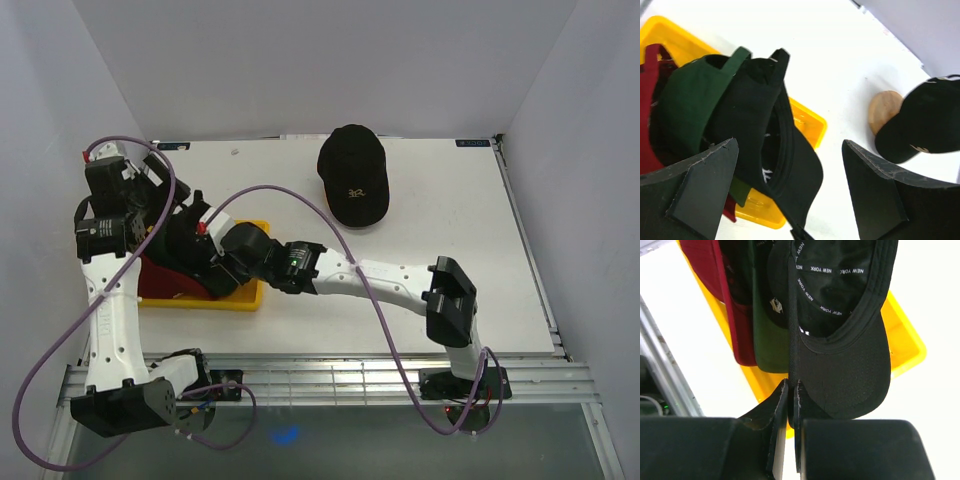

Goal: Stack the hats

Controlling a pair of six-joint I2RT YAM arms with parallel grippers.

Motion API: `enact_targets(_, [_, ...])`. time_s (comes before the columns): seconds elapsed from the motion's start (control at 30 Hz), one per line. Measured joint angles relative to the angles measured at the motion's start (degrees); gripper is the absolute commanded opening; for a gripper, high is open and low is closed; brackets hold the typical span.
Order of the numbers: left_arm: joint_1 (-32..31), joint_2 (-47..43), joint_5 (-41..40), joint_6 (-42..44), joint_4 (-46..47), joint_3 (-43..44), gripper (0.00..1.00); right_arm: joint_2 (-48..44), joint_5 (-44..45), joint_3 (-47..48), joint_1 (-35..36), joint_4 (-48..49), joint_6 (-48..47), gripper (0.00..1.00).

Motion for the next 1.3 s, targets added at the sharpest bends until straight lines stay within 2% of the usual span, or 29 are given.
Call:
enact_targets(0.1, [-0.1,1.4,3.1,0.2,0.5,2.2,0.95,-0.5,-1.5,4.2,-0.7,-4.1,1.4,0.08])
enact_targets(0.27, [-0.1,2.9,8.2,0.3,2.6,4.1,0.93,-5.5,-11.4,5.9,-5.7,-7.3,7.8,0.08])
enact_targets(0.47, [-0.4,3.2,11.9,0.5,3.2,4.1,0.92,-16.0,-29.8,-4.1,-20.3,-5.2,18.8,0.08])
enact_targets(0.63, [-1.4,3.4,14.2,0.8,3.9,4.1,0.9,-14.8,-44.8,-10.7,-29.5,-1.3,26.8,0.08])
enact_targets(0.87, [-4.1,3.3,13.2,2.4,4.2,4.1,0.89,-11.7,-62.4,-29.2,-30.4,21.1,45.0,0.08])
enact_targets(0.97, [-5.0,3.0,12.3,3.0,4.2,4.0,0.86,-11.6,-65.4,-31.7,-30.6,31.0,51.8,0.08])
enact_targets(1.2, [-7.1,1.8,8.8,4.0,3.7,1.5,0.69,-9.3,-69.5,-40.7,-31.4,56.7,72.6,0.08])
enact_targets(1.3, [-7.9,1.5,7.7,4.3,3.5,-1.2,0.63,-6.4,-69.7,-42.5,-31.7,63.5,78.5,0.08])
